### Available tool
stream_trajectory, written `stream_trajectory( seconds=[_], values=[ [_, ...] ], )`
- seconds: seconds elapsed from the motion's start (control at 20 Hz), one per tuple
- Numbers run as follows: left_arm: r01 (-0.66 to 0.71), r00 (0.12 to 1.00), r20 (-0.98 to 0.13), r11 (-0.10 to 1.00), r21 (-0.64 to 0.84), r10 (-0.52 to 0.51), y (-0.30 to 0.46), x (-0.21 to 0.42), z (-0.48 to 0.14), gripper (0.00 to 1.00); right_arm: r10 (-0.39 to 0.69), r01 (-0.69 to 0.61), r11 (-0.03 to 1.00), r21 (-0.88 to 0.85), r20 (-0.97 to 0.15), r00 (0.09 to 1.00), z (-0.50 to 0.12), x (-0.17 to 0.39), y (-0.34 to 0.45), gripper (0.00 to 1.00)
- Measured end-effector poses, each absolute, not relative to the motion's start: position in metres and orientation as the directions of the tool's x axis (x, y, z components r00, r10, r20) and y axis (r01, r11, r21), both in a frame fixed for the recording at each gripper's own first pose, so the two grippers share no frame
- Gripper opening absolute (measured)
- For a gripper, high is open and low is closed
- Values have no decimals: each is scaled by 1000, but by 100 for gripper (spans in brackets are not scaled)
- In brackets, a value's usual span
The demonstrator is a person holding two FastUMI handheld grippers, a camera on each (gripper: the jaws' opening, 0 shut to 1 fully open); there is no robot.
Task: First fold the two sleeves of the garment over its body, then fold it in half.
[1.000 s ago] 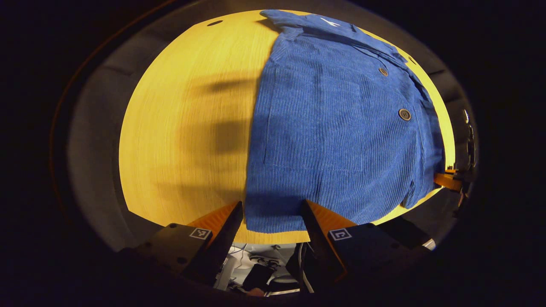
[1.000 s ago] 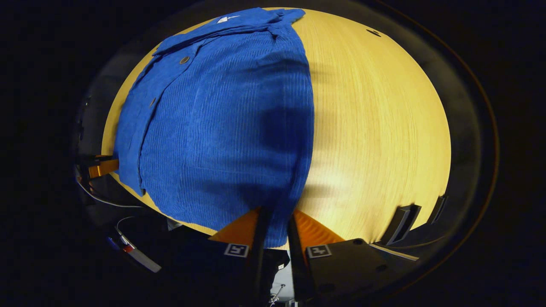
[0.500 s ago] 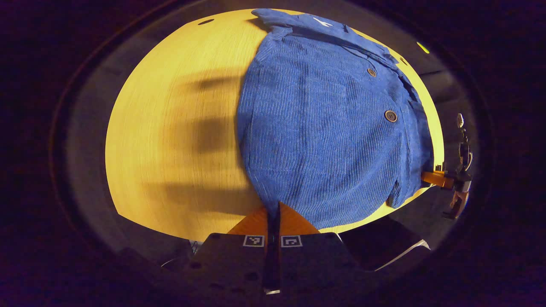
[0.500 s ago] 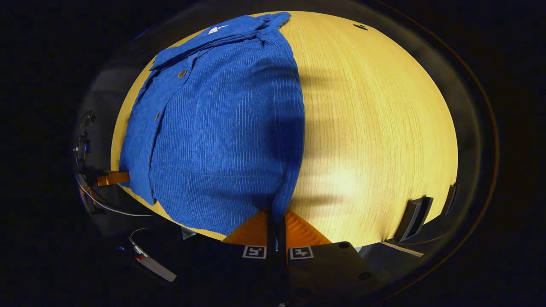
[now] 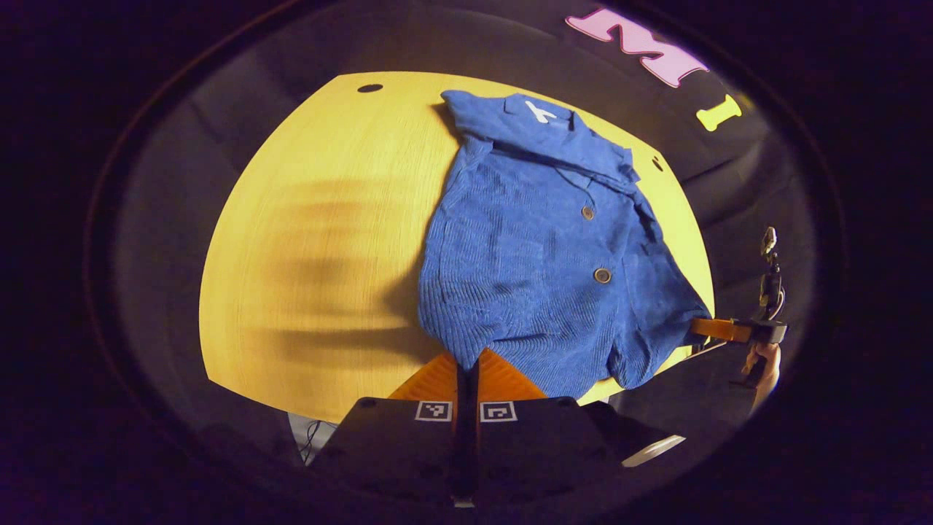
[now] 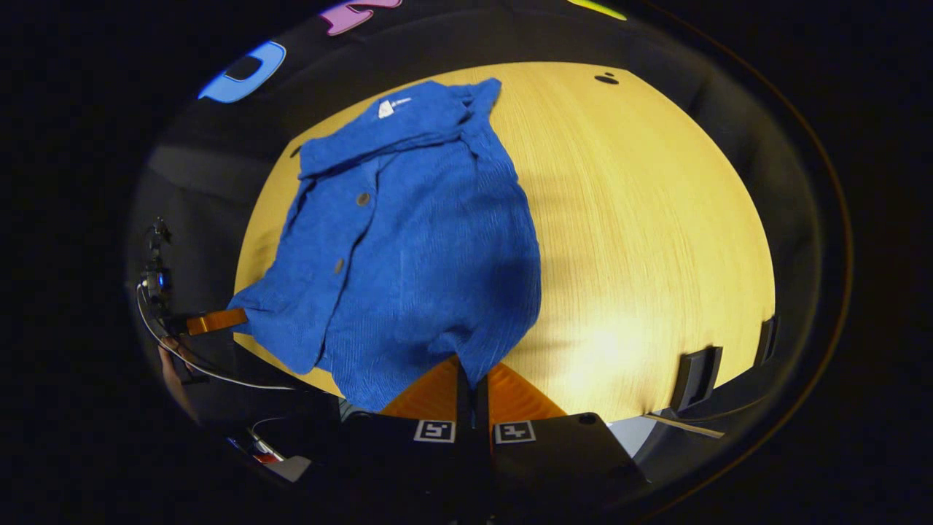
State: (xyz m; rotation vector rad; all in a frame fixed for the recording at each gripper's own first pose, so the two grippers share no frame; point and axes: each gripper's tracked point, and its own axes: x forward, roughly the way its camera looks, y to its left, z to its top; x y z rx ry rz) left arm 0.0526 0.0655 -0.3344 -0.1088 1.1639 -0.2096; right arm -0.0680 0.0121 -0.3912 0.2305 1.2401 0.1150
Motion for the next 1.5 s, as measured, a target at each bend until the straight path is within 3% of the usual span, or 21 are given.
stream_trajectory(
  seconds=[0.4,0.7,0.8,0.95,1.1,1.4,1.5],
  values=[
    [177,548,-785,957,-230,-290,59,109,-233,0,205,-40,975,218,-820,534,-286,24,27,5],
    [109,650,-712,960,-256,-264,56,209,-168,0,218,-33,965,260,-725,653,-231,140,22,5],
    [43,703,-683,970,-239,-199,60,259,-154,0,226,-25,957,289,-690,688,-222,195,16,5],
    [-32,716,-681,968,-249,-151,57,328,-161,0,223,3,949,316,-675,703,-239,280,7,5],
    [-103,701,-708,969,-226,-91,61,392,-195,0,194,11,962,274,-706,681,-297,350,0,4],
    [-186,584,-811,976,-116,16,61,457,-270,0,177,83,960,269,-805,567,-417,398,1,4],
    [-207,666,-744,972,-110,58,63,480,-264,0,171,118,948,296,-787,593,-420,411,0,5]
  ],
)
